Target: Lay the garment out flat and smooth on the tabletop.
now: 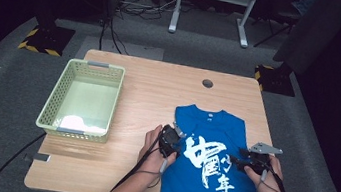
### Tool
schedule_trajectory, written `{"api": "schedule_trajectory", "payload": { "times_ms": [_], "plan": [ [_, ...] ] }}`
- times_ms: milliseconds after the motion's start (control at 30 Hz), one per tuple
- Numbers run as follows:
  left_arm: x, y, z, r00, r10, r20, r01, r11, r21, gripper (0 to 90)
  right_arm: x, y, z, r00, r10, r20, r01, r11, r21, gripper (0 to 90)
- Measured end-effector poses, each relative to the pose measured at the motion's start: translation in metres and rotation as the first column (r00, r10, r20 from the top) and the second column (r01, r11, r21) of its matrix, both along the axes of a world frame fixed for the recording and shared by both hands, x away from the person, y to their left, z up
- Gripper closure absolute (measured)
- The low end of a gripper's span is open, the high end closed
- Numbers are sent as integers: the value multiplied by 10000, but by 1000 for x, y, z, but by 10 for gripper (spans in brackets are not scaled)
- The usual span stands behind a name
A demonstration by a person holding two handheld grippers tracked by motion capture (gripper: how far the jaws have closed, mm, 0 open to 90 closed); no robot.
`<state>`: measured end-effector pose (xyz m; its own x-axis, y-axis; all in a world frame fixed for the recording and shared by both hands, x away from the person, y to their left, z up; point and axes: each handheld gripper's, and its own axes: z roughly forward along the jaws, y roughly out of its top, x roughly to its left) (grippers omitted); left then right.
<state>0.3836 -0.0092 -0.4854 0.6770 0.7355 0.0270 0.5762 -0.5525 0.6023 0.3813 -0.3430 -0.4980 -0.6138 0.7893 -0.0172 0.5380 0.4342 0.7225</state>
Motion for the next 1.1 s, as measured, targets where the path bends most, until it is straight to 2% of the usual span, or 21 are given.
{"api": "schedule_trajectory", "payload": {
  "times_ms": [200, 367, 433, 467, 533, 667, 767, 1100],
  "plan": [
    [-18, 2, 1, 10000, -85, 10, 84, 9999, 150, 484, -16, 0, -1, 9996, 250, 107, -251, 9996, 85, 441],
    [-26, 3, 1, 9999, -79, -64, 80, 9999, 152, 482, -26, 0, -4, 9994, 192, 290, -199, 9995, 247, 441],
    [-27, 3, 2, 9999, -97, -110, 100, 9997, 240, 477, -30, 0, -5, 9992, 158, 375, -169, 9994, 298, 441],
    [-27, 3, 1, 10000, -70, -9, 71, 9996, 267, 464, -31, -1, -5, 9990, 131, 431, -146, 9993, 342, 441],
    [-28, 3, 1, 9999, 109, 101, -112, 9994, 313, 401, -34, -1, -6, 9988, 98, 482, -116, 9992, 376, 440],
    [-28, 3, 1, 9997, 186, 147, -188, 9997, 175, 376, -33, -1, -6, 9988, 99, 481, -117, 9992, 389, 437],
    [-28, 3, 4, 9997, 172, 191, -173, 9998, 58, 376, -34, -1, -6, 9988, 101, 482, -120, 9992, 389, 436],
    [-27, 0, 15, 9990, 186, 413, -188, 9998, 56, 348, -33, -1, -6, 9987, 143, 494, -162, 9991, 387, 425]
  ]
}}
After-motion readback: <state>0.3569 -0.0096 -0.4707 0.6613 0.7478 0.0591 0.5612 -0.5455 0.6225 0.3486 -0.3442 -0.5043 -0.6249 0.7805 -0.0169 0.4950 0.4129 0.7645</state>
